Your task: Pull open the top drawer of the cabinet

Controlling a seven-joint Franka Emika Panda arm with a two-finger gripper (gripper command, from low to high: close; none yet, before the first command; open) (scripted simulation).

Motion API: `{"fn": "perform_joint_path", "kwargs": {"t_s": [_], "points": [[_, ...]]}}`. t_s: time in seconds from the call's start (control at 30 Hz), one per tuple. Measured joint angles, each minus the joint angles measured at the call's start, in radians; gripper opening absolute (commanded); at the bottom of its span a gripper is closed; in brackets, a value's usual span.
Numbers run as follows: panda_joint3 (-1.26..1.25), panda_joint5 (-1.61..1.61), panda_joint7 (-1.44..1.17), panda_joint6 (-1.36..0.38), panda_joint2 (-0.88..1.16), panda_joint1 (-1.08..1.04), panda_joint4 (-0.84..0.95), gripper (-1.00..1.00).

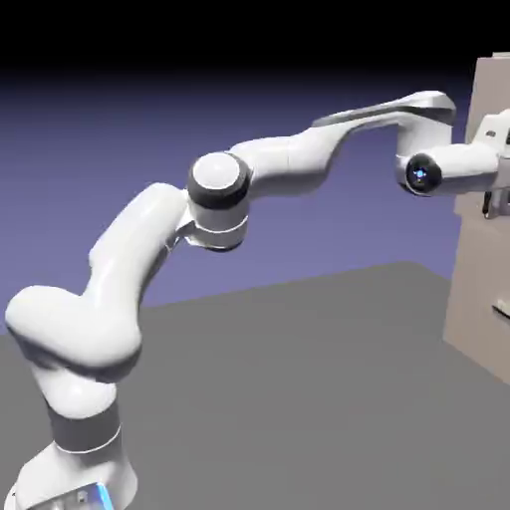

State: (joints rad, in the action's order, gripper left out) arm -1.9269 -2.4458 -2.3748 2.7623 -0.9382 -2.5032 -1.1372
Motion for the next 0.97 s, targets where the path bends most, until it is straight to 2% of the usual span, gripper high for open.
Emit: {"fn": "perform_joint_path", "kwargs": {"t_s": [0.4,0.63,0.87,0.9,0.97], "points": [[0.161,-0.096,-0.267,-0.097,0.214,0.327,-0.435,-1.00],[0.341,-0.114,-0.389,-0.132,0.323,0.579,-0.663,-1.00],[0.563,-0.111,-0.431,-0.166,0.347,0.832,-0.844,-1.00],[0.588,-0.109,-0.431,-0.171,0.345,0.858,-0.862,1.00],[0.588,-0.110,-0.432,-0.171,0.344,0.858,-0.862,1.00]]}}
